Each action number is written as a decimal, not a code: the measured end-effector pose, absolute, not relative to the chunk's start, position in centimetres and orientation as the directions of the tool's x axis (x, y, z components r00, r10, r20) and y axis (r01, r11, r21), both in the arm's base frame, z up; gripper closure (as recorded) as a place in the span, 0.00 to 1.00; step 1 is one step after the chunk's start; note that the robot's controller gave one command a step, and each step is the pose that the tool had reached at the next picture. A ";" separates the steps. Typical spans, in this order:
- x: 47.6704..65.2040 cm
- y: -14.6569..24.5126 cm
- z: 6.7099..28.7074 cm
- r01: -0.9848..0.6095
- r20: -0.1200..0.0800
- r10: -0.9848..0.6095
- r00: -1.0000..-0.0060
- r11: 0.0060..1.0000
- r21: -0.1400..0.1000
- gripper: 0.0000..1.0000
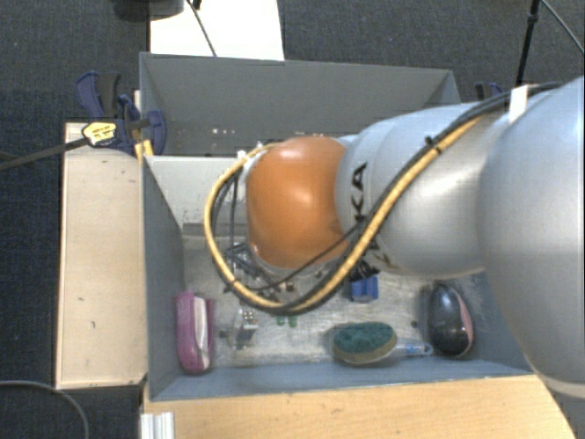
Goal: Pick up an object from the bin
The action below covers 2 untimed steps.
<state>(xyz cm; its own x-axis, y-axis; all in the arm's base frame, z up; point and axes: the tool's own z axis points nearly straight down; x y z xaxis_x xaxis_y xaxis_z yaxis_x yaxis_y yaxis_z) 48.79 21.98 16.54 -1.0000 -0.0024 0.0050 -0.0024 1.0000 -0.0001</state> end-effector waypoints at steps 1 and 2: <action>49.3 19.9 7.1 -0.374 -0.002 -0.374 -0.927 0.927 0.000 0.00; 47.6 17.7 10.1 -0.534 0.002 -0.534 -0.846 0.846 0.000 0.00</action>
Offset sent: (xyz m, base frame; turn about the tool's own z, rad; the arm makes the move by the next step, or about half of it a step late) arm 0.0042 -0.0203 -0.0954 -0.3819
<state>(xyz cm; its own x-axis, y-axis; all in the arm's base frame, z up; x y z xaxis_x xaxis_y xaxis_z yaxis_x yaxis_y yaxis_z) 47.62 17.66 10.09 -0.8455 -0.5340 0.0019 -0.5340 0.8455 -0.0004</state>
